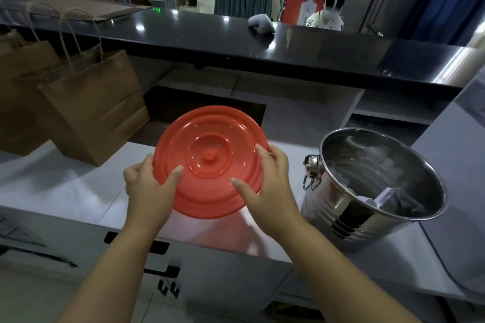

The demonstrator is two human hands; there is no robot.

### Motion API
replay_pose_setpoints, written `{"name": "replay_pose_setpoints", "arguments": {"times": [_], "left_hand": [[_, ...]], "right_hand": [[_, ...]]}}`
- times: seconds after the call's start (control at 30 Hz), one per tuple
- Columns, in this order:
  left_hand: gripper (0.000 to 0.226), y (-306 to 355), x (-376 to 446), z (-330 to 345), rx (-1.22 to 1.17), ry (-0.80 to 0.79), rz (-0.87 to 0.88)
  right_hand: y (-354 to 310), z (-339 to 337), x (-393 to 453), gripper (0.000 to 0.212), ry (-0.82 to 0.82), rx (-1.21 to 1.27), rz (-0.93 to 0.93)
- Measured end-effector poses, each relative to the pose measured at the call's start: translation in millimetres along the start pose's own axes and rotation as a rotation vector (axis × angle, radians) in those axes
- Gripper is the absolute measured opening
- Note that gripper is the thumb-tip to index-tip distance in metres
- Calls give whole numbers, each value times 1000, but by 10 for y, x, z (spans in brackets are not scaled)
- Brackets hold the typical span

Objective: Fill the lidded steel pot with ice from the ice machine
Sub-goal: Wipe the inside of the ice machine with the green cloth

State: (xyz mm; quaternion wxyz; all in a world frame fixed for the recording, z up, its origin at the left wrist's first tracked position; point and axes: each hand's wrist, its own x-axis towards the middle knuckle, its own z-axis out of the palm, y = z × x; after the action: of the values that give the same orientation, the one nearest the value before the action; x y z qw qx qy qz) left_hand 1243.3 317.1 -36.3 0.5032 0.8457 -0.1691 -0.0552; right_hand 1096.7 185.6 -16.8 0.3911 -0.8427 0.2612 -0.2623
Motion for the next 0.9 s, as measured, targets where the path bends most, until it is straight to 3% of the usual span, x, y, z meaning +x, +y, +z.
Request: {"name": "replay_pose_setpoints", "arguments": {"times": [0.23, 0.47, 0.63, 0.7, 0.8, 0.9], "left_hand": [[68, 653, -149, 10, -159, 31, 166], [69, 1157, -430, 347, -155, -43, 308], [70, 1393, -653, 683, -173, -144, 291], [65, 1480, -753, 831, -172, -188, 296], [37, 1566, -881, 1009, -184, -276, 306], [30, 1618, -962, 1162, -166, -324, 299]], "right_hand": [[-232, -552, 33, 79, 220, -63, -69], [-164, -1236, -98, 80, 340, -55, 48], [10, -1656, -209, 73, 393, -127, 132], [122, -1818, -247, 73, 394, -154, 184], [247, -1994, -292, 73, 367, -213, 271], [354, -2122, -329, 73, 331, -257, 351]]}}
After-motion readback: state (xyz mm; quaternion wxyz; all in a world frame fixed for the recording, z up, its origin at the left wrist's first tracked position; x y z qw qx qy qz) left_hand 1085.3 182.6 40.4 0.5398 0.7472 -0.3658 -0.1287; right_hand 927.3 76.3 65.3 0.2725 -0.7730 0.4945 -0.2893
